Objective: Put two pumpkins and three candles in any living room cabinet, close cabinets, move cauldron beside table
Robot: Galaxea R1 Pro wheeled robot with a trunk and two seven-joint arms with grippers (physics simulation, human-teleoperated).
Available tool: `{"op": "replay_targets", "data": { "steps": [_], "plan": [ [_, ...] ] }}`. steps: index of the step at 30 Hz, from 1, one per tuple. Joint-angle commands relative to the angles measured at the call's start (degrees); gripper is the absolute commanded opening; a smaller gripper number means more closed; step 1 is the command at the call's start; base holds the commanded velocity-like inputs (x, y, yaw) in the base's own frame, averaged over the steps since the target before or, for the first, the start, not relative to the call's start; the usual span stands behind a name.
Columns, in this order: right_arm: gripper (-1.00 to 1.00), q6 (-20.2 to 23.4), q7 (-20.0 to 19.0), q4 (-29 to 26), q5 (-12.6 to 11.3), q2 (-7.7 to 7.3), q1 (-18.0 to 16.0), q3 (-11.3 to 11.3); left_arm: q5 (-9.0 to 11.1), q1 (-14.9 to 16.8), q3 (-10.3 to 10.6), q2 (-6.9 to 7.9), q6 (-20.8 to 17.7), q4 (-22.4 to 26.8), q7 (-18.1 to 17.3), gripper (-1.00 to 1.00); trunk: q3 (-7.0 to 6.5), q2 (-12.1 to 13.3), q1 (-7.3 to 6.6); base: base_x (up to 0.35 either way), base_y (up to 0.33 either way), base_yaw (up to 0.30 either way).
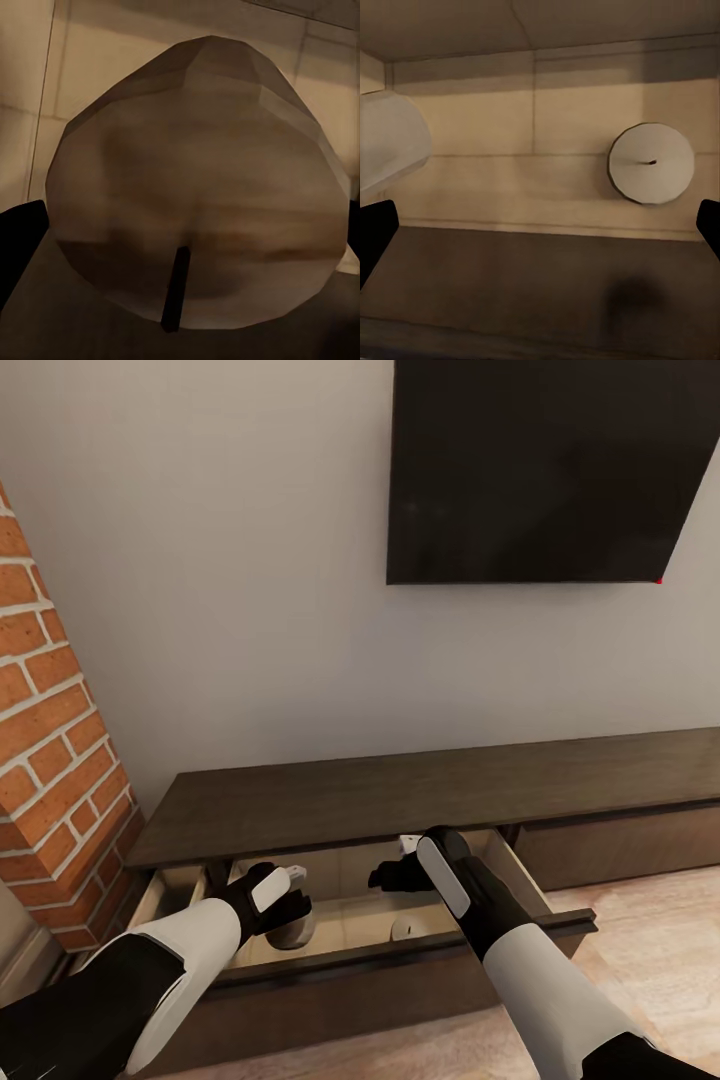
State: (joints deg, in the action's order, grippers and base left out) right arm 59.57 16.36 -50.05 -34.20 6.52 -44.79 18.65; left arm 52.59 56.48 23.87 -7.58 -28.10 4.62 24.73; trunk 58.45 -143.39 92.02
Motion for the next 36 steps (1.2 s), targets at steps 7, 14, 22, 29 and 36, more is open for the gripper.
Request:
{"op": "replay_targets", "data": {
  "steps": [7,14,22,29,36],
  "plan": [
    [1.00,0.1,0.6,0.0,-0.7,-0.02,0.0,0.2,0.6,0.0,0.5,0.02,-0.2,0.1,0.3,-1.00,0.06,0.0,-0.01,0.051,0.000,0.000],
    [1.00,0.1,0.6,0.0,-0.7,-0.02,0.0,0.2,0.5,0.0,0.6,-0.05,-0.3,0.1,0.4,-1.00,0.50,-0.1,0.04,0.011,0.000,0.000],
    [1.00,0.1,0.6,0.0,-0.7,-0.02,0.0,0.2,0.7,0.0,0.5,0.01,-0.3,0.1,0.4,-1.00,0.94,-0.1,0.09,0.000,0.000,0.000],
    [1.00,0.1,0.6,0.0,-0.7,-0.02,0.0,0.3,0.6,0.0,0.5,0.02,-0.3,0.1,0.4,1.00,0.94,-0.1,0.09,0.000,0.000,0.000],
    [1.00,0.1,0.6,0.0,-0.7,-0.02,0.0,0.3,0.6,0.0,0.5,0.02,-0.2,0.1,0.4,1.00,0.94,-0.1,0.09,0.000,0.000,0.000]
  ]
}}
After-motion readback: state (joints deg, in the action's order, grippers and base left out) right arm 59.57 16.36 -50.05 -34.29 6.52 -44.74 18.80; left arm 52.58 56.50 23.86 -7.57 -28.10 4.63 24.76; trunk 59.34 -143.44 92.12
